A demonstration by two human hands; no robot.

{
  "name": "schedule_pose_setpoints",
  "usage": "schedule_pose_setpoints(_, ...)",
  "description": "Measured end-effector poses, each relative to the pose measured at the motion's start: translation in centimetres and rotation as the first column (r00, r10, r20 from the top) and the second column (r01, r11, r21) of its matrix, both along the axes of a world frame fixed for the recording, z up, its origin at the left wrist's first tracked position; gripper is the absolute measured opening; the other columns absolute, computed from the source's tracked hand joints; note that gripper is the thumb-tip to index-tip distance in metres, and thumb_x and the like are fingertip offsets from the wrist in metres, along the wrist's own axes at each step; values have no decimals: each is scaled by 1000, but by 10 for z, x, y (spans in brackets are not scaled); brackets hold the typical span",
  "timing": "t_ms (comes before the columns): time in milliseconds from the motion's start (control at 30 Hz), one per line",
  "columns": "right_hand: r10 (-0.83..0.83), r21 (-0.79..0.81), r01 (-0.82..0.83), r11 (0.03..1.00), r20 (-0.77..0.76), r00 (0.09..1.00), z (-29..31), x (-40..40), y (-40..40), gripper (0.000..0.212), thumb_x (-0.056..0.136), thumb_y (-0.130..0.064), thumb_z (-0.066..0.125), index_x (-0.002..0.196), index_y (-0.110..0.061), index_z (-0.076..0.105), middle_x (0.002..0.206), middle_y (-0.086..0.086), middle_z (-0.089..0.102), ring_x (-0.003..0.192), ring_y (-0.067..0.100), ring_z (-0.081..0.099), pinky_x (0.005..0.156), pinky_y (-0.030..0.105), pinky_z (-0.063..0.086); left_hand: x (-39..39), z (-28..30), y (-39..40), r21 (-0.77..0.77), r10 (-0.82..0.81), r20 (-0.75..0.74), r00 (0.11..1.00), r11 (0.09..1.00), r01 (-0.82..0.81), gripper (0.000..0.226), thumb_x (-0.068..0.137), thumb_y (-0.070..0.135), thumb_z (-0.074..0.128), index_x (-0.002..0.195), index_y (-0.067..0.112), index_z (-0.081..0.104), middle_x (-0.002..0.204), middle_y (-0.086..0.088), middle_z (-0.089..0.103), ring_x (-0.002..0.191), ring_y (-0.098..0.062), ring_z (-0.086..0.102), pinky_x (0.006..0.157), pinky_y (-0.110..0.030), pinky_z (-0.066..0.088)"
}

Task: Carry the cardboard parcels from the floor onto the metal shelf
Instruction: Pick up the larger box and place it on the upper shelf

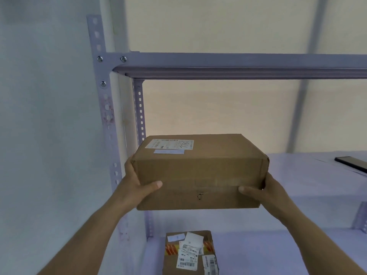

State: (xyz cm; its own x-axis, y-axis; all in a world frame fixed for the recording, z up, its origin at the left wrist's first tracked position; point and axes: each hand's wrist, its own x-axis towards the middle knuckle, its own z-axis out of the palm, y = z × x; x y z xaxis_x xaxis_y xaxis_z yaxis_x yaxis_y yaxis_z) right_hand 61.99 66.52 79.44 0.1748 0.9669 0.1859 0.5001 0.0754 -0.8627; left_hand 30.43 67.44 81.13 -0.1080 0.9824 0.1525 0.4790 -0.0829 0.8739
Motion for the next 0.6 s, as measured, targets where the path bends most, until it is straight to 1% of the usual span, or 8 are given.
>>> schedule_pose_setpoints(67,6,-6,-6,1000,53,999,-6,3,6,80,75,-36,75,141,-16,34,132,7,54,107,25,53,95,44,47,-2,-10,2,-65,-26,-90,996,998,20,98,82,27,75,151,19,5,151,-7,40,132,-28,48,106,-40,43)
schedule_pose_setpoints(167,9,4,-10,1000,48,999,-6,9,23,75,75,-32,75,139,-17,38,131,6,57,113,29,55,94,41,47,0,-16,11,-91,-15,-144,990,996,2,89,84,23,73,148,14,11,146,-10,45,122,-26,52,100,-35,44)
schedule_pose_setpoints(233,15,6,-15,1000,33,999,-7,12,37,75,74,-32,77,137,-18,40,130,6,58,112,28,56,94,42,47,4,-15,20,-86,-1,-154,988,996,-13,87,85,23,72,148,13,12,146,-11,44,126,-29,52,102,-38,44)
schedule_pose_setpoints(333,27,14,-28,1000,47,999,-6,13,57,72,75,-30,76,136,-16,40,129,6,58,107,24,54,93,38,45,10,-13,35,-70,40,-185,982,996,-54,88,85,26,71,148,12,12,150,-12,40,132,-34,49,105,-42,43)
schedule_pose_setpoints(467,42,25,-43,999,51,998,-5,15,80,71,76,-27,76,136,-14,40,121,4,57,102,21,51,89,33,42,13,-13,53,-66,61,-202,977,995,-75,87,85,29,70,148,12,12,153,-12,38,134,-36,46,108,-44,41)
schedule_pose_setpoints(600,47,31,-48,998,29,998,-6,17,93,70,76,-25,76,135,-15,41,114,-1,55,102,21,51,87,32,41,13,-14,66,-73,71,-209,975,993,-88,89,84,32,71,148,13,12,153,-12,37,134,-36,47,109,-46,40)
